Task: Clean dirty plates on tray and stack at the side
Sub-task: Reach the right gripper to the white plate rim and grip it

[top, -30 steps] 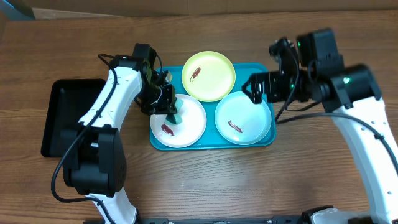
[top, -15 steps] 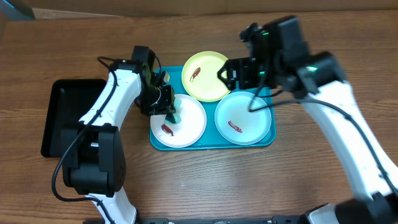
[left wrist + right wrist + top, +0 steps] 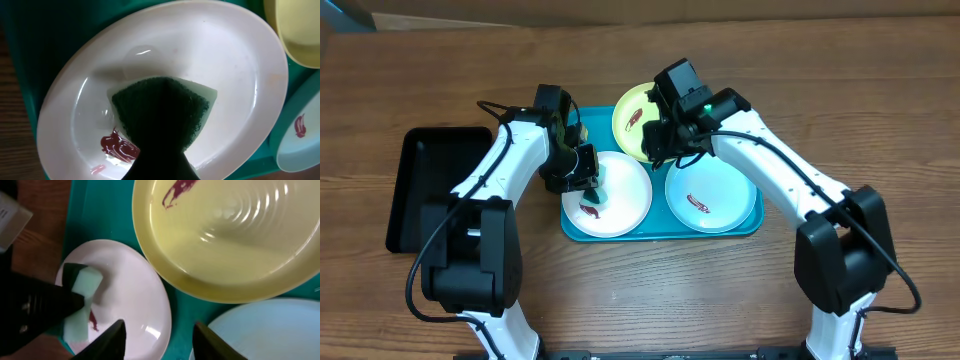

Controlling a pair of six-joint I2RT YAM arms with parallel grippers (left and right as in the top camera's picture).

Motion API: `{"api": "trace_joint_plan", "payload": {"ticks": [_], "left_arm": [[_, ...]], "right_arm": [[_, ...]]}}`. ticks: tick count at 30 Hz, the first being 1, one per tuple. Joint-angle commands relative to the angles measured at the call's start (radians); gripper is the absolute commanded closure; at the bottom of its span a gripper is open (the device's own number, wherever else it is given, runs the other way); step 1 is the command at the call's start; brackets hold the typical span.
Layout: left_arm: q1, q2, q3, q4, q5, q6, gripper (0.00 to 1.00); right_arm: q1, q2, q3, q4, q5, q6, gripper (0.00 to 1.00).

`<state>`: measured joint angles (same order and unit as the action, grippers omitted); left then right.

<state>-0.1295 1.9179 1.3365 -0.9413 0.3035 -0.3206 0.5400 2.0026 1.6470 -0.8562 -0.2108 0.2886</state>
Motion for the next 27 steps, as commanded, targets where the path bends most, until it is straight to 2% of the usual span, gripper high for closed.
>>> {"api": "trace_joint_plan", "payload": {"ticks": [1, 10, 27], "left_arm": [[-0.002, 0.008, -0.001, 0.004, -0.040, -0.024, 0.96], [-0.002, 0.008, -0.001, 0.006, -0.041, -0.028, 0.96], [-0.002, 0.008, -0.001, 0.002, -0.041, -0.028, 0.96]], "right_arm": [[-0.003, 0.042, 0.002, 0.008, 0.020, 0.004, 0.58], [0.020, 0.145, 0.002, 0.019, 0.009, -0.012, 0.58], [0.061, 0.153, -0.036, 0.007, 0.059, -0.011, 0.58]]}}
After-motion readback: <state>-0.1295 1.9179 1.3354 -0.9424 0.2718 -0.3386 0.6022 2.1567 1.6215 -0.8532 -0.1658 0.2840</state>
